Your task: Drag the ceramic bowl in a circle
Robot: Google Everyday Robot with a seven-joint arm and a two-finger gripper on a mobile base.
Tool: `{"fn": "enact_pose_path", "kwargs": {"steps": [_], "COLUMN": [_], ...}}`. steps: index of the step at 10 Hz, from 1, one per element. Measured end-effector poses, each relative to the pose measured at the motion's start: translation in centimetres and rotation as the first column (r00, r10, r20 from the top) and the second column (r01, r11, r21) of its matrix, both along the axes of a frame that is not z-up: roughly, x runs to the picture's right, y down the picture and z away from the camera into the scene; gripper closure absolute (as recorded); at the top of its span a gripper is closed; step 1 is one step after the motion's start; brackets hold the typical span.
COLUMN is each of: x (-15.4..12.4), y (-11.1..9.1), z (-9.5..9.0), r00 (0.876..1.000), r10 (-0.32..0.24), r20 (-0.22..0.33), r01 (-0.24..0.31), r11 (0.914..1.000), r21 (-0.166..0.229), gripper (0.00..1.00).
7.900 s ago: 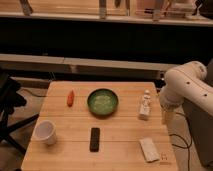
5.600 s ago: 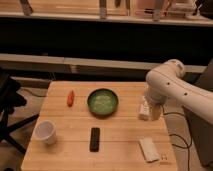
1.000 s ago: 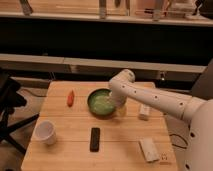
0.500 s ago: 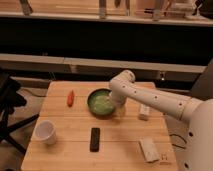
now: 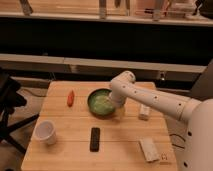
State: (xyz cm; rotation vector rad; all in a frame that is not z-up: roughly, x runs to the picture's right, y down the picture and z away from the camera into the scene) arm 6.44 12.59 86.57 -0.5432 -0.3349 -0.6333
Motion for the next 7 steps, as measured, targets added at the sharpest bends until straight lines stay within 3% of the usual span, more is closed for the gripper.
{"fn": "enact_pose_path", "kwargs": {"steps": [7], "x": [-0.19], "y": [0.95], "z": [0.17], "r00": [1.0], "r10": [-0.009], "r20": [0.011], "r01": [0.009], "r11": [0.9999], "r21": [-0.007], "gripper": [0.2]}}
